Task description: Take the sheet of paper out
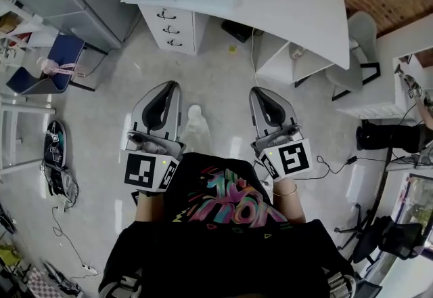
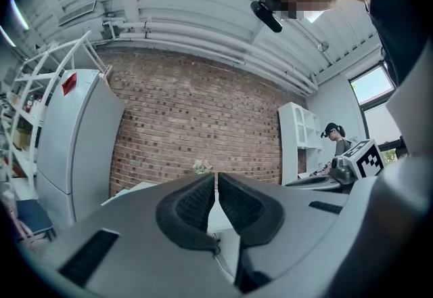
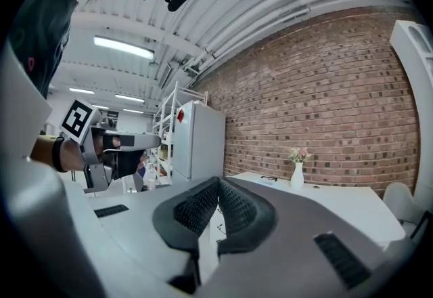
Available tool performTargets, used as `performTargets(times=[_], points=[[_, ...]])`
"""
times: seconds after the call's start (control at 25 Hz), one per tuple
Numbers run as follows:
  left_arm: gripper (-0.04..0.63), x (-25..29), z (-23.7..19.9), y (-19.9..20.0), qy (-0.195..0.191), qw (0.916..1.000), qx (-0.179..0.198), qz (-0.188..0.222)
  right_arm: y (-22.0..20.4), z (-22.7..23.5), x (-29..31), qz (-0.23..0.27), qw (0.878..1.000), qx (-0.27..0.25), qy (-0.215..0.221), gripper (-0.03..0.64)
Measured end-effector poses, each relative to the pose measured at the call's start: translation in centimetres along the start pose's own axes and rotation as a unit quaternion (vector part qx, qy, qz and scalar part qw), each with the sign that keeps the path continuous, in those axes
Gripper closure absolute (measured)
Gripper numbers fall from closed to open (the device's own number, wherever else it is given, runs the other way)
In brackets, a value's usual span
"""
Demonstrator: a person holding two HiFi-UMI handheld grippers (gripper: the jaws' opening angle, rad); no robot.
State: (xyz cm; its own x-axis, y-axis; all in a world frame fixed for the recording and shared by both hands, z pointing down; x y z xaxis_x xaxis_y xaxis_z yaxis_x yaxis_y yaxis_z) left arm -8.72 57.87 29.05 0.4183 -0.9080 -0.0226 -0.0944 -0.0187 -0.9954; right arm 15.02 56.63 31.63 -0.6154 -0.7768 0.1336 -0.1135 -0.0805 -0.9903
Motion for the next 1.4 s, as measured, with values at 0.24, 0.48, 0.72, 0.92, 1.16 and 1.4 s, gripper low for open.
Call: performTargets(times=[0.24, 0.48, 0.72, 0.92, 1.16, 1.4], points=[[0.561, 8.3, -7.1, 1.4, -0.003, 1.0, -0.007, 0.003, 2.1, 5.0, 8.7, -0.009, 1.0, -0.008, -0.018, 0.595], [0.561, 14.9, -13.0, 1.7, -0.01, 0.9999, -0.008, -0.006, 2.8, 8.5, 16.2, -0.017, 0.999, -0.005, -0.032, 0.595], [0.561, 19.5, -16.9, 1.3, -0.022, 0.9996, -0.007, -0.015, 2.2, 10.8, 21.2, -0.029, 0.998, 0.008, -0.049, 0.595], [0.561, 21.3, -18.5, 0.3, -0.022, 0.9993, -0.015, -0.027, 1.6, 11.9, 23.9, -0.043, 0.998, 0.014, -0.046, 0.595], [0.561, 25.0, -20.3, -1.1, -0.013, 0.9992, -0.018, -0.032, 0.7, 14.9, 27.6, -0.04, 0.998, 0.017, -0.04, 0.595], [0.561, 32.9, -22.5, -0.6, -0.001, 0.9997, -0.008, -0.024, 1.0, 21.0, 33.5, -0.036, 0.999, 0.016, -0.025, 0.595]])
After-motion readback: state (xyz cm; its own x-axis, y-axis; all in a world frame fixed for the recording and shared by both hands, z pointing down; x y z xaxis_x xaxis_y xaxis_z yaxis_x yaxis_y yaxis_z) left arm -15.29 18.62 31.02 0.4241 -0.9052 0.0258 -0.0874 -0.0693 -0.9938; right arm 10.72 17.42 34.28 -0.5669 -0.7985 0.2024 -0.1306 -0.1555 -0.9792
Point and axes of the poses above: the fingertips, and each gripper's own axes: x forward along the fingers, z to its right, y out of its top, the point moved 8 cm from there along -x, backward along the fingers, and after that the axes turned 2 degrees about y, right-handed, at the moved point
